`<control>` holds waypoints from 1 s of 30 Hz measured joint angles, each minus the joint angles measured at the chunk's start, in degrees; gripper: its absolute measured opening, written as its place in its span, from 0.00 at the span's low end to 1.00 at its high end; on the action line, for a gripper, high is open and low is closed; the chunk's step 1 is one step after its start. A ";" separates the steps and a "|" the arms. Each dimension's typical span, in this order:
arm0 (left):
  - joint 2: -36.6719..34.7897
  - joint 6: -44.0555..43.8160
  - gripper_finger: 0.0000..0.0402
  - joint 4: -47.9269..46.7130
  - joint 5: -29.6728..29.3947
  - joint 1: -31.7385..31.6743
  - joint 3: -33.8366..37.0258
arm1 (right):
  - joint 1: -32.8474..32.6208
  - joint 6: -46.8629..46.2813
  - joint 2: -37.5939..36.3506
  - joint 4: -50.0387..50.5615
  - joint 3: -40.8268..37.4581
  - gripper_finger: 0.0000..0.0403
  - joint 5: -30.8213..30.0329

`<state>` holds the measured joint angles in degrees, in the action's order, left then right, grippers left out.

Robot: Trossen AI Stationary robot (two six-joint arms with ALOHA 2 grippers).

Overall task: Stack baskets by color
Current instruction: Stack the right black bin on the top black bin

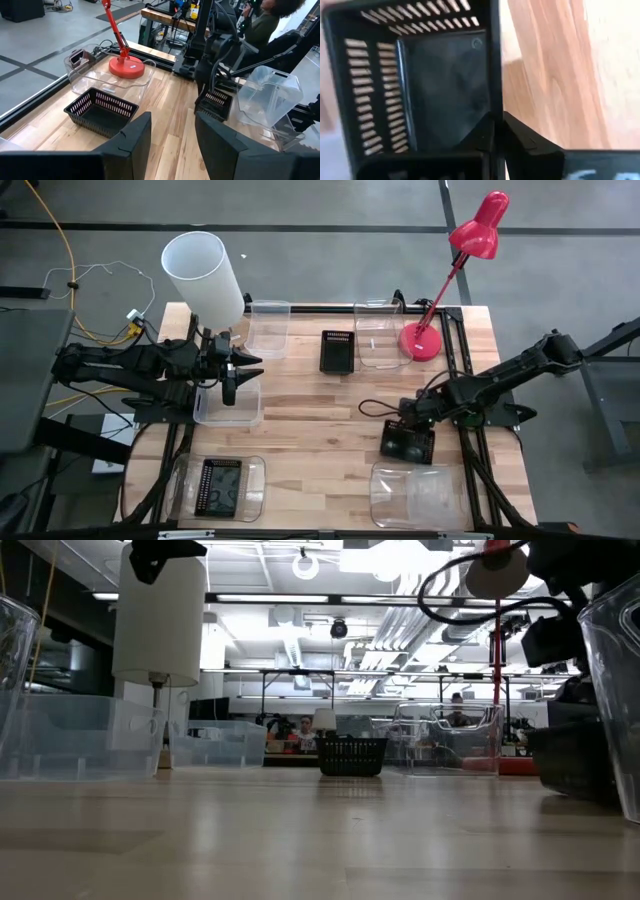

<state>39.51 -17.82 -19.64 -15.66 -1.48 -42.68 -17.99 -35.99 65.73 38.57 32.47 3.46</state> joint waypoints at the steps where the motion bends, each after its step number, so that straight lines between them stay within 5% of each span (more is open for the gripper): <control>1: 0.00 0.00 0.35 0.00 0.00 0.00 0.00 | 0.04 -0.38 0.00 -1.10 0.09 0.02 -0.06; 9: -0.02 5.23 0.23 1.76 0.02 0.04 0.08 | 2.42 -0.76 0.00 -6.63 9.13 0.01 -9.92; 13: -0.22 10.07 0.05 8.84 0.68 0.01 2.57 | 5.95 1.64 0.00 -6.88 15.89 0.00 -14.18; 17: -0.44 10.55 0.02 17.36 2.02 -0.81 6.81 | 10.58 0.55 -0.04 -8.40 21.38 0.00 -18.96; 24: -0.39 7.01 0.00 27.85 4.54 -1.89 13.57 | 19.09 -21.08 1.23 -23.30 22.10 0.00 -26.27; 30: -0.39 6.98 0.00 29.00 4.74 -1.88 13.99 | 24.27 -32.22 8.32 -24.43 24.54 0.00 -27.34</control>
<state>39.11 -10.84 9.37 -10.92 -3.36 -28.69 6.28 -68.21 74.05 14.15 57.01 -23.87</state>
